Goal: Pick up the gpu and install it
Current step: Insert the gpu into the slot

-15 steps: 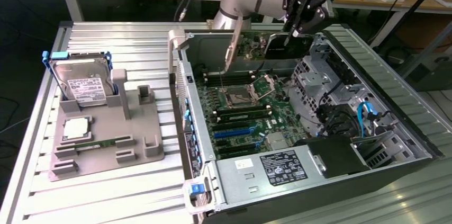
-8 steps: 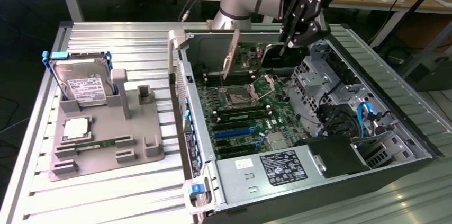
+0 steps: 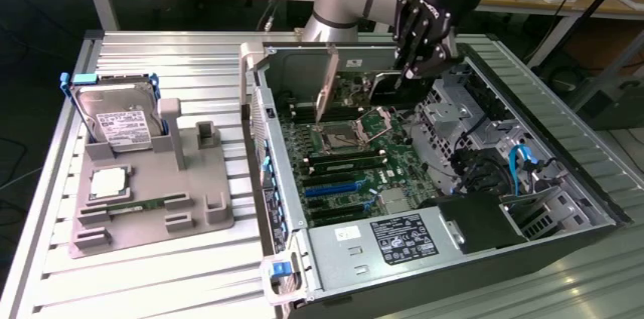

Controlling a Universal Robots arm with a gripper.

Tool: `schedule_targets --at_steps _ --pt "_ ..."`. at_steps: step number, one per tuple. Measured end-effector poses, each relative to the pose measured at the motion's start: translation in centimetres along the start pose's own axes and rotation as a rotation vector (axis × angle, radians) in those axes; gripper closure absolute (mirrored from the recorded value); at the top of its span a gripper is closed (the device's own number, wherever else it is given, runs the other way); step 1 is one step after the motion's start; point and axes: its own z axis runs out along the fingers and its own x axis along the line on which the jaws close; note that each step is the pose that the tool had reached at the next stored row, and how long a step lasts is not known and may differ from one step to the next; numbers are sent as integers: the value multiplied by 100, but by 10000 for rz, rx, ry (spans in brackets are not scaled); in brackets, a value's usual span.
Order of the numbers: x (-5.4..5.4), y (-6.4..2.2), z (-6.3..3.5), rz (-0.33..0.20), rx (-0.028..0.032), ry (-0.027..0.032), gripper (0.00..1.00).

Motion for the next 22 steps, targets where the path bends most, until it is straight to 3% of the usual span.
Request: schedule_targets --at_steps 12,19,22 --pt "10 -5 223 -1 1 -1 73" --pt "18 107 296 0 1 1 73" --pt "56 117 324 -1 4 0 73"
